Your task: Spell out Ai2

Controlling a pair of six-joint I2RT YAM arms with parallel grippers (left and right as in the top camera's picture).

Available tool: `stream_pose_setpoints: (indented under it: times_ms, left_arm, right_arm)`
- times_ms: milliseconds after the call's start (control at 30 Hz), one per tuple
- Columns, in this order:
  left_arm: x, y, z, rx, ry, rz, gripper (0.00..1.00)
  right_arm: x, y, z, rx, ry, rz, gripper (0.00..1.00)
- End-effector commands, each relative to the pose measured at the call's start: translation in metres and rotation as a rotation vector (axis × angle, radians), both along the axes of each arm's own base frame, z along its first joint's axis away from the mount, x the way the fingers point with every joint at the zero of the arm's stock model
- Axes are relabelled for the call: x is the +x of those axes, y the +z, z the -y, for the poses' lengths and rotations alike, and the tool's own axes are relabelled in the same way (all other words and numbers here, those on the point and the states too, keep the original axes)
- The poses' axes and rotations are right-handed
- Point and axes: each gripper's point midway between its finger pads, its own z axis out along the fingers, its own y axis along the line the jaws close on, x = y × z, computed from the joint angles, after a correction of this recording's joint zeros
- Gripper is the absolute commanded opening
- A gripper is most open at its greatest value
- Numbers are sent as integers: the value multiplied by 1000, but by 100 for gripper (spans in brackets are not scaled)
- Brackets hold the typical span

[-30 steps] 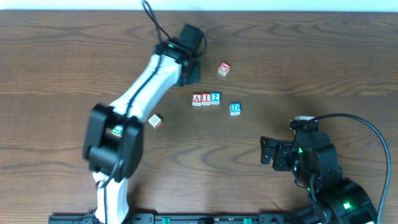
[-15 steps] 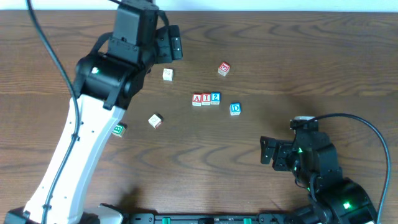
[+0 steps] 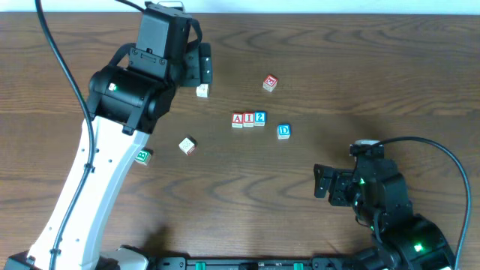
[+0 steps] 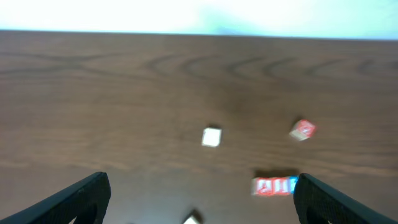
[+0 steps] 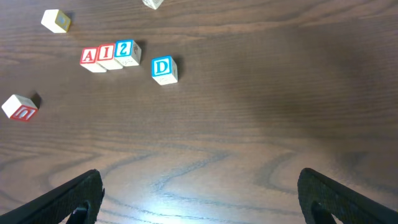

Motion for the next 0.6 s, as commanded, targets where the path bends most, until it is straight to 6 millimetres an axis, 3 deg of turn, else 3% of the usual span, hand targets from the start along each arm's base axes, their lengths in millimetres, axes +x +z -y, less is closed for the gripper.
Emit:
stream_pose_setpoints:
  times_ms: [0,233,367,567]
  left_arm:
    - [-20,17,-28,67,50,26,95]
    - [-69,21,-72,95,136,43,95]
    - [-83,5,-95,42,192,93,95]
    - [-113,-38,-127,-29,218,201,95]
  right_arm:
    - [0,0,2,2,-9,2,99]
    - [0,0,2,2,-9,2,99]
    - [0,0,2,2,-9,2,99]
    - [0,0,2,2,-9,2,99]
